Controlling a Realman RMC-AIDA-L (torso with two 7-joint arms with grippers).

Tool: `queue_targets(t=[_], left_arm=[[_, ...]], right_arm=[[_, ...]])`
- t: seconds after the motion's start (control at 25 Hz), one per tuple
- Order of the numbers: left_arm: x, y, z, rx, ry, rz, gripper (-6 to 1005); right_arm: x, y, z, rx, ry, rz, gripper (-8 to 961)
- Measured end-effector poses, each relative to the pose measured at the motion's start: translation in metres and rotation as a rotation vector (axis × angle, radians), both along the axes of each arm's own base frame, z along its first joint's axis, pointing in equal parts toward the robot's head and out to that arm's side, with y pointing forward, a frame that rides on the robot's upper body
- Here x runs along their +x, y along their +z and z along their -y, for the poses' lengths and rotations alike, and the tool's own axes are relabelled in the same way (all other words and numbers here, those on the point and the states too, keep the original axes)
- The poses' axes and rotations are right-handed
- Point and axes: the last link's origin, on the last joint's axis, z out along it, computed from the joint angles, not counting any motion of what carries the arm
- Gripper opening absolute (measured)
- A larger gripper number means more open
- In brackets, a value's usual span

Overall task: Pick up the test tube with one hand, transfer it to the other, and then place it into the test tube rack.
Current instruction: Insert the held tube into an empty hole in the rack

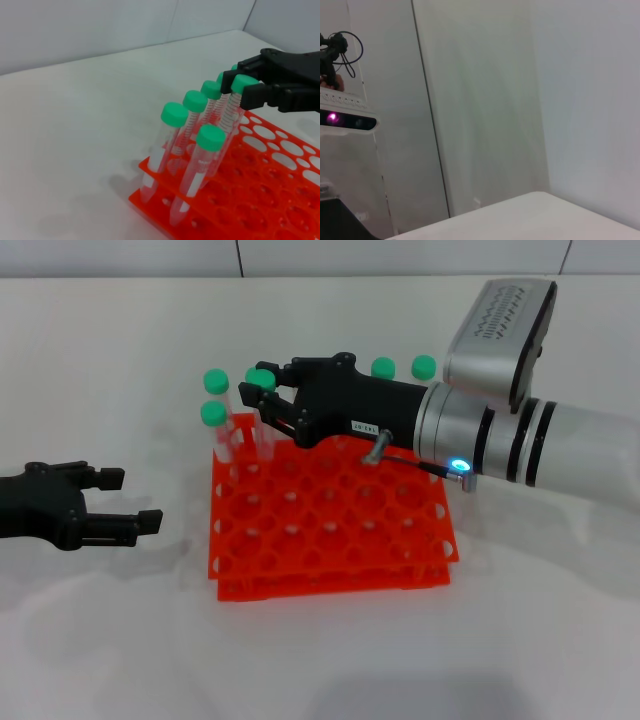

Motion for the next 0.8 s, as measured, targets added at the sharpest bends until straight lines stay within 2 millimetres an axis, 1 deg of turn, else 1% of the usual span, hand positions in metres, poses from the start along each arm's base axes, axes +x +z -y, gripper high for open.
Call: queue_targets(t=[0.8], left_arm=[[0.001,-0.002,0.000,0.000,-0.004,0.006,890]], right_arm=[[0.011,-0.005,0.002,-0.004,-0.015,0.039,272]])
